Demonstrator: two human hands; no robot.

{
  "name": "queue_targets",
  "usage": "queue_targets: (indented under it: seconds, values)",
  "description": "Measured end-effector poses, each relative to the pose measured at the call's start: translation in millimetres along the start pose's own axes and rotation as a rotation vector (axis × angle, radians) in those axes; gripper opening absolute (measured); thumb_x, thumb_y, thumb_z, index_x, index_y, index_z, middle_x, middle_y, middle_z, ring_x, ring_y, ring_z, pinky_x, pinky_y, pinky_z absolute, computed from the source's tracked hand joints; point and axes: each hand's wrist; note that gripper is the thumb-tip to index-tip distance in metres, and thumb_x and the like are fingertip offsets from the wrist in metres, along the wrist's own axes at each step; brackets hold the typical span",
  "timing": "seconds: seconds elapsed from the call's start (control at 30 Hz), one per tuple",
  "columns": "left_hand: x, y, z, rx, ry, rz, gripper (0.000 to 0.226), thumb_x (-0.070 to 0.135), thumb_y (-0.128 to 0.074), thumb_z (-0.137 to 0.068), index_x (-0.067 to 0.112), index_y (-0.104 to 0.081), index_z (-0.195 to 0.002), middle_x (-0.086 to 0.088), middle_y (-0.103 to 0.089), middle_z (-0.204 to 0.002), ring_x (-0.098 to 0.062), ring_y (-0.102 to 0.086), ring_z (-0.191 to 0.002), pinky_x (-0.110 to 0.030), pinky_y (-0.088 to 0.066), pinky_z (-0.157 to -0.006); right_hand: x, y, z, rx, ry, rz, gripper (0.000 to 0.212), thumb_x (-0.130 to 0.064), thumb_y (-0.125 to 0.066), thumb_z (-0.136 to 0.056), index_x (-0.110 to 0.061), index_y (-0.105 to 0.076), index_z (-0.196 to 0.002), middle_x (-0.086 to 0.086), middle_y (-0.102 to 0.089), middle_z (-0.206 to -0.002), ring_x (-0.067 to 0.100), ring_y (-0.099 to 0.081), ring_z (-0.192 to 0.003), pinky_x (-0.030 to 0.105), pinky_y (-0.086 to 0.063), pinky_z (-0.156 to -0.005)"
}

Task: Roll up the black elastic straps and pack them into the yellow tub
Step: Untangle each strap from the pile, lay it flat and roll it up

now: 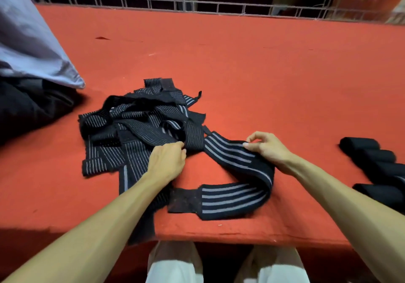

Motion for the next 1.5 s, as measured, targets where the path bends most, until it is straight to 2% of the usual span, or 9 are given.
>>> queue_targets:
  seconds: [0.3, 0.67, 0.77, 0.83, 1.1, 1.17, 1.27, 1.4, 1.5]
  values:
    - [57.9, -20.2, 5.0, 0.271, -0.128, 0.147, 0.04, 0.011, -0.066, -0.08, 0.006, -0.056, -0.118, -0.013, -0.049, -0.115, -0.032, -0.048, -0.103, -0.046, -0.04, -0.091, 54.6, 61.7, 20.5, -0.061, -0.2, 0.344, 0.013, -0.014, -0.066, -0.09, -0.012, -0.065, -0.077, 0.002, -0.065, -0.077, 0.012, -0.056, -0.071, 0.021, -0.043, -0.061]
    - [132.1, -32.6, -40.6, -0.478, -0.463, 0.471, 0.052, 0.033, -0.04, -0.103, 0.024, -0.025, -0.152, 0.004, -0.03, -0.156, -0.011, -0.016, -0.146, -0.037, -0.003, -0.121, 42.0, 64.3, 14.5, -0.237, 0.161, 0.288, 0.015, -0.018, -0.064, -0.093, -0.004, -0.069, -0.095, -0.002, -0.066, -0.076, 0.002, -0.055, -0.068, 0.016, -0.044, -0.065]
    - [153.3, -22.9, -51.6, -0.665, -0.427, 0.526, 0.039, 0.035, -0.043, -0.102, 0.014, -0.053, -0.133, 0.002, -0.064, -0.115, -0.002, -0.058, -0.105, -0.022, -0.034, -0.107, 35.3, 74.7, 16.5, -0.257, 0.162, 0.308, 0.013, -0.021, -0.065, -0.092, -0.009, -0.071, -0.091, -0.004, -0.067, -0.079, 0.001, -0.056, -0.071, 0.018, -0.044, -0.07]
    - [156.0, -14.0, -53.2, -0.71, -0.363, 0.598, 0.036, 0.035, -0.047, -0.101, 0.004, -0.065, -0.103, 0.005, -0.057, -0.074, 0.003, -0.05, -0.059, -0.009, -0.04, -0.06, 35.5, 85.2, 22.1, -0.284, 0.083, 0.28, 0.02, -0.031, -0.068, -0.089, -0.012, -0.071, -0.085, -0.003, -0.067, -0.078, 0.004, -0.057, -0.073, 0.023, -0.045, -0.072]
    - [137.8, 43.0, -51.8, -0.347, -0.315, 0.635, 0.039, 0.036, -0.049, -0.1, 0.006, -0.061, -0.079, 0.003, -0.054, -0.071, -0.01, -0.047, -0.067, -0.029, -0.037, -0.066, 20.6, 97.6, 32.5, -0.536, -0.203, 0.333, 0.052, -0.048, -0.082, -0.068, -0.014, -0.073, -0.106, 0.006, -0.074, -0.107, 0.034, -0.061, -0.116, 0.038, -0.05, -0.098]
    - [134.0, 56.4, -51.5, -0.24, -0.258, 0.686, 0.038, 0.036, -0.049, -0.1, 0.006, -0.064, -0.081, 0.001, -0.057, -0.074, -0.011, -0.048, -0.069, -0.028, -0.038, -0.066, 19.2, 77.9, 16.3, -0.328, -0.215, 0.454, 0.015, -0.028, -0.072, -0.088, -0.014, -0.071, -0.092, -0.009, -0.074, -0.095, 0.027, -0.062, -0.116, 0.023, -0.051, -0.092]
    - [127.2, 73.2, -48.5, -0.095, -0.113, 0.832, 0.039, 0.035, -0.048, -0.101, 0.01, -0.055, -0.073, -0.003, -0.051, -0.068, -0.013, -0.045, -0.063, -0.024, -0.035, -0.057, -52.6, -61.6, -61.3, 0.38, -0.341, 0.996, 0.061, 0.026, -0.025, -0.087, -0.012, -0.073, -0.094, -0.009, -0.073, -0.103, 0.003, -0.066, -0.101, 0.027, -0.046, -0.102]
    - [112.0, 91.3, -44.2, -0.035, 0.149, 1.116, 0.036, 0.036, -0.045, -0.102, 0.015, -0.053, -0.074, -0.002, -0.054, -0.061, -0.016, -0.05, -0.05, -0.026, -0.041, -0.051, -5.3, 88.6, 44.9, -0.365, -0.005, 0.673, 0.016, -0.015, -0.071, -0.086, -0.017, -0.074, -0.102, 0.002, -0.074, -0.1, 0.012, -0.067, -0.09, 0.038, -0.052, -0.093]
    - [101.0, 97.6, -37.0, -0.058, 0.21, 1.175, 0.034, 0.033, -0.045, -0.102, 0.008, -0.058, -0.086, -0.007, -0.057, -0.067, -0.018, -0.051, -0.052, -0.028, -0.041, -0.049, -12.4, 127.5, 77.2, -0.149, 0.077, 0.71, 0.016, -0.03, -0.076, -0.082, -0.016, -0.072, -0.089, -0.007, -0.069, -0.074, 0.008, -0.063, -0.069, 0.024, -0.05, -0.068]
Point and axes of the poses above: each hand's wrist, its own z-axis away from the middle knuckle, its own y-axis out of the back of the hand, x = y × z
